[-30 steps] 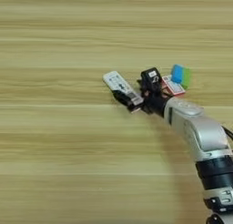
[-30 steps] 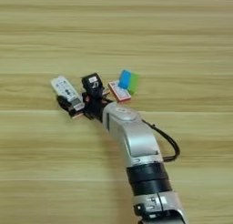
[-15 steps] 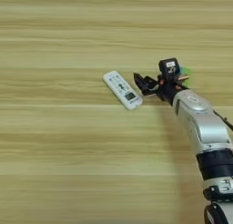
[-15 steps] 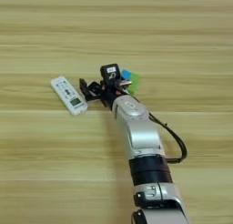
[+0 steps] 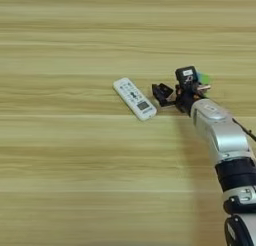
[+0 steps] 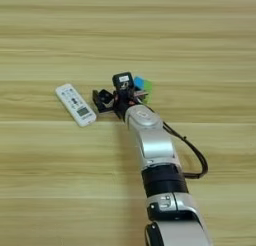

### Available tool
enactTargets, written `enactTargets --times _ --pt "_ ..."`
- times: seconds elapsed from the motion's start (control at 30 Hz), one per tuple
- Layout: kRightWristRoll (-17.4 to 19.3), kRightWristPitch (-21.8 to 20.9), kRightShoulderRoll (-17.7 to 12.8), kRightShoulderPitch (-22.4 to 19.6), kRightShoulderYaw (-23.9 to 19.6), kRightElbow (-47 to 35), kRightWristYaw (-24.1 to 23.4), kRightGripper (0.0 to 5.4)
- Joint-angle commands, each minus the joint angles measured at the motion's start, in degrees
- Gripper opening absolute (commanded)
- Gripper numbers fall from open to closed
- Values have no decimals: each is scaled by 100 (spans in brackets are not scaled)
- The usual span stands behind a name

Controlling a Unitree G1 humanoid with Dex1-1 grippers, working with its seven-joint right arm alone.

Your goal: Move the objects on the table

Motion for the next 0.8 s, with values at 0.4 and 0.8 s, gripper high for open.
enactTargets --times 0.4,0.8 --pt "52 10 -93 -423 27 -209 115 535" --pt "-2 246 -108 -419 97 -165 169 535"
